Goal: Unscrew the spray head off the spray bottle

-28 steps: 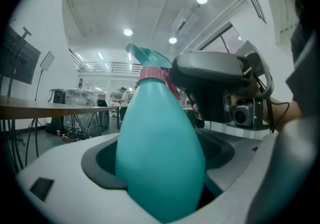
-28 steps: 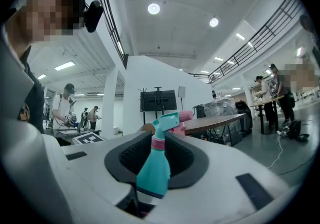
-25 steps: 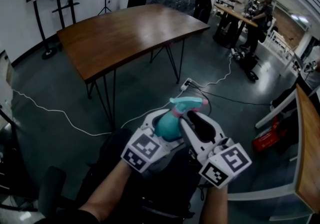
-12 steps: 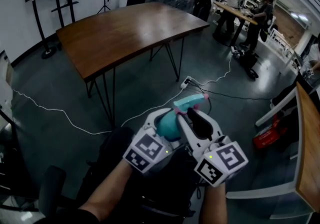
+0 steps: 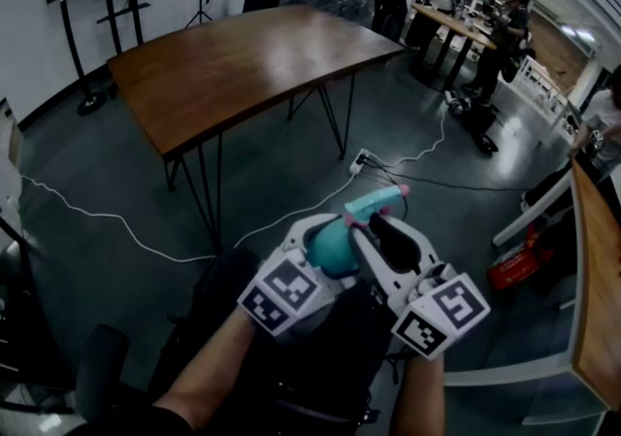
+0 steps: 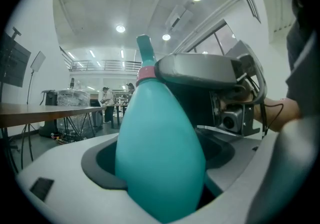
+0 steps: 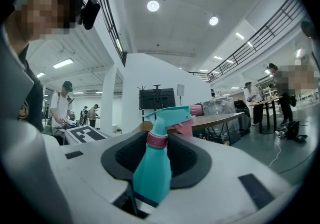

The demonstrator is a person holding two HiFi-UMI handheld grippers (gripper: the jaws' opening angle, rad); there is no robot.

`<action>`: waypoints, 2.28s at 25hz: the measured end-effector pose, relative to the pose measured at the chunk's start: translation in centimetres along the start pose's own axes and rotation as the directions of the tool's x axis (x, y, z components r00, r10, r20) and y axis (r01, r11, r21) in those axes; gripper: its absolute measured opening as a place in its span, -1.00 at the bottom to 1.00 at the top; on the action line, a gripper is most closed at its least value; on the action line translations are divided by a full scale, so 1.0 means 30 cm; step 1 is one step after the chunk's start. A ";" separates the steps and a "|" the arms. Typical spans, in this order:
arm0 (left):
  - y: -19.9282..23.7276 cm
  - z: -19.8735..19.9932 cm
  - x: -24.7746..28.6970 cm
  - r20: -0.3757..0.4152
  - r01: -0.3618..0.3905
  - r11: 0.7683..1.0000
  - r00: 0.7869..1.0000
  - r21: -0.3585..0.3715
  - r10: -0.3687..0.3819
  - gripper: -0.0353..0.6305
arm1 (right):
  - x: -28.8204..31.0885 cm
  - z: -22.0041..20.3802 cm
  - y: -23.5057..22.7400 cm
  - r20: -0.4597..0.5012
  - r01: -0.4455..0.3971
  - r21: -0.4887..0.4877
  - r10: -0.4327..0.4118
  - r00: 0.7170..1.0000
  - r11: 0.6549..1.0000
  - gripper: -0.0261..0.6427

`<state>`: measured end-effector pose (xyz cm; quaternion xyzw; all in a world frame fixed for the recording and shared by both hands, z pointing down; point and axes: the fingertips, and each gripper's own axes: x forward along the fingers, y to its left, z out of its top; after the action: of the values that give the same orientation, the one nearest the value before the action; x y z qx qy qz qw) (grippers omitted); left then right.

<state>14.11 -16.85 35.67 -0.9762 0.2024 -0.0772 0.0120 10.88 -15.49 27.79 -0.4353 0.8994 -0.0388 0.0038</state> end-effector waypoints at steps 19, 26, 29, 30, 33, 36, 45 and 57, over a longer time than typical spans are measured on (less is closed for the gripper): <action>-0.122 0.044 -0.051 0.068 0.302 0.952 0.952 -0.037 -0.299 0.39 | -0.067 0.021 0.041 0.085 -0.387 0.013 0.384 0.919 0.922 -0.50; -0.056 0.049 -0.033 0.082 0.181 0.982 0.981 -0.060 -0.176 0.39 | -0.082 0.064 0.035 0.134 -0.237 0.004 0.234 0.963 0.972 -0.43; -0.023 0.049 -0.035 0.076 0.113 0.992 0.991 -0.050 -0.109 0.39 | -0.055 0.062 0.021 0.123 -0.122 0.047 0.116 0.986 0.991 -0.43; -0.015 0.047 -0.032 0.068 0.087 0.995 0.994 -0.042 -0.084 0.39 | -0.046 0.058 0.018 0.117 -0.088 0.069 0.080 0.990 0.994 -0.44; -0.006 0.034 -0.017 0.036 0.031 0.999 0.999 -0.017 -0.030 0.39 | -0.029 0.050 0.020 0.101 -0.014 0.118 0.002 0.995 0.993 -0.43; -0.016 0.020 0.005 0.012 0.012 1.000 1.000 -0.002 -0.012 0.39 | -0.021 0.034 0.003 0.068 0.067 0.113 -0.075 0.995 0.991 -0.43; -0.059 0.012 0.037 -0.003 0.044 0.999 0.999 0.012 -0.044 0.39 | -0.025 0.010 -0.022 0.010 0.143 0.070 -0.144 0.990 0.987 -0.44; -0.127 0.037 0.012 0.045 0.209 0.978 0.977 -0.007 -0.209 0.39 | -0.055 0.025 -0.001 0.023 -0.038 0.097 0.036 0.999 0.995 -0.49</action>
<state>16.11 -13.50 34.84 -0.9935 0.0990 -0.0554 0.0027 11.96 -14.27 27.01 -0.4181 0.9043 -0.0781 0.0353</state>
